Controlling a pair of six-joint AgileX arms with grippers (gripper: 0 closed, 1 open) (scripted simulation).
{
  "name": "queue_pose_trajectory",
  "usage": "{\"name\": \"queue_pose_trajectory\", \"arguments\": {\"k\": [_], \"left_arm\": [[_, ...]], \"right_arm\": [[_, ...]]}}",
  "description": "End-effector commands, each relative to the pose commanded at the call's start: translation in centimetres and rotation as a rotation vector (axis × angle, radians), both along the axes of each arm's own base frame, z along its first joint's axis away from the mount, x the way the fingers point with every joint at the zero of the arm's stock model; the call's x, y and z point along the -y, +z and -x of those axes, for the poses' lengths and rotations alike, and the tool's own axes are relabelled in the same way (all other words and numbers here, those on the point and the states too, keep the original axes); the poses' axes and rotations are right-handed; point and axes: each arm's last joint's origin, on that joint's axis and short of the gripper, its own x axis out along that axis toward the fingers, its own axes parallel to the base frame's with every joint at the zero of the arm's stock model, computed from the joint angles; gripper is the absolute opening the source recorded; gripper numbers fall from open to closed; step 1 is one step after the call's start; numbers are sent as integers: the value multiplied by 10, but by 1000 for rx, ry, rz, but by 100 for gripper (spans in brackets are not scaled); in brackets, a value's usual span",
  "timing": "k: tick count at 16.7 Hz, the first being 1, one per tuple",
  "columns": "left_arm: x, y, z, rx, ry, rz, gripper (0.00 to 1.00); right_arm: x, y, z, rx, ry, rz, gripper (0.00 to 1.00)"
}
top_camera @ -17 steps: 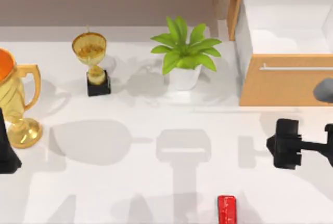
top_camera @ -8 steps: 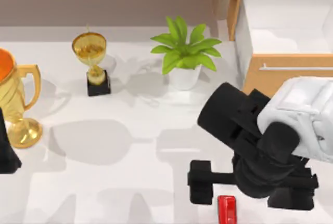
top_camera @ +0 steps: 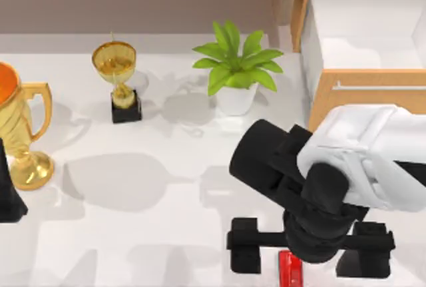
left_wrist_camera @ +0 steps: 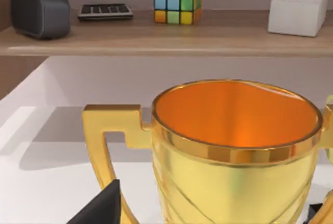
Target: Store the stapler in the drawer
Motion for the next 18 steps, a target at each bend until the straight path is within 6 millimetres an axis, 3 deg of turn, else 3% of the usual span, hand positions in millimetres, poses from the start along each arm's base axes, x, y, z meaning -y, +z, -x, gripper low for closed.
{"name": "queue_pose_trajectory", "arguments": {"k": [2,8,12,18], "left_arm": [[0,0,0,0,0,0,100],[0,0,0,0,0,0,100],[0,0,0,0,0,0,100],[0,0,0,0,0,0,100]], "right_arm": [[0,-6,0,-3,3,5,100],[-2,-47,0,1,3,0,100],[-1,-50,1,-1,3,2,100],[-1,-50,1,-1,3,2,55]]}}
